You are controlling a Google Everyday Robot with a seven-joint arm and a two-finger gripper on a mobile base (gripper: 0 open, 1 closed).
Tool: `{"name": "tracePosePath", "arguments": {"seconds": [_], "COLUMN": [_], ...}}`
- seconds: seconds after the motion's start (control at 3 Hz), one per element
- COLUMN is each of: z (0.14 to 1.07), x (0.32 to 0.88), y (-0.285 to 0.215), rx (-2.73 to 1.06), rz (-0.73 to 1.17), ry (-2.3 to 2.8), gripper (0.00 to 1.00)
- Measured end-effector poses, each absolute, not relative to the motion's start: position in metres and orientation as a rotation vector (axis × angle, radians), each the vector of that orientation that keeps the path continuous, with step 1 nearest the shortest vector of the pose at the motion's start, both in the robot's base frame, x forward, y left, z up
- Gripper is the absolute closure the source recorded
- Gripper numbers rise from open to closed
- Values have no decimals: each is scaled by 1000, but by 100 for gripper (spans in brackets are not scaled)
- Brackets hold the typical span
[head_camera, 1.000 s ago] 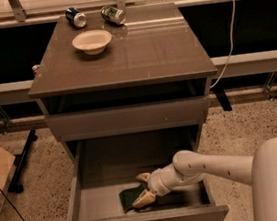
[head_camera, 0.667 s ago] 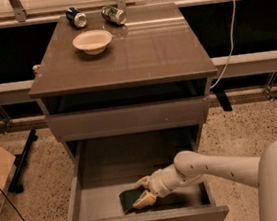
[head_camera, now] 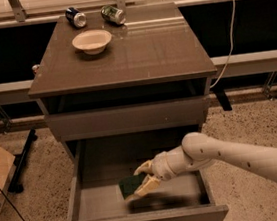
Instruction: Pick sponge from middle drawer and place on counter
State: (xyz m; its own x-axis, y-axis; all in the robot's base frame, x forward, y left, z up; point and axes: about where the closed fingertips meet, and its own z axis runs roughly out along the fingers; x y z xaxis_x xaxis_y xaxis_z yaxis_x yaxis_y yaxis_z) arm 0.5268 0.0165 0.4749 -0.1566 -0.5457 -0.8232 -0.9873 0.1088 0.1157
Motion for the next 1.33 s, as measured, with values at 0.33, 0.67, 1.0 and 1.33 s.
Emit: {"name": "tracePosePath", "arguments": {"seconds": [0.33,0.67,1.0,1.33], "z": [547,654,727,800], "x": [534,542,555,582], "y": [5,-11,-21,-31], "rx": [-1557,-1713,-1798,-1833], "rz": [910,758,632,521], "ry": [1700,1596,1547,1546], "gripper": [100,100,100,100]}}
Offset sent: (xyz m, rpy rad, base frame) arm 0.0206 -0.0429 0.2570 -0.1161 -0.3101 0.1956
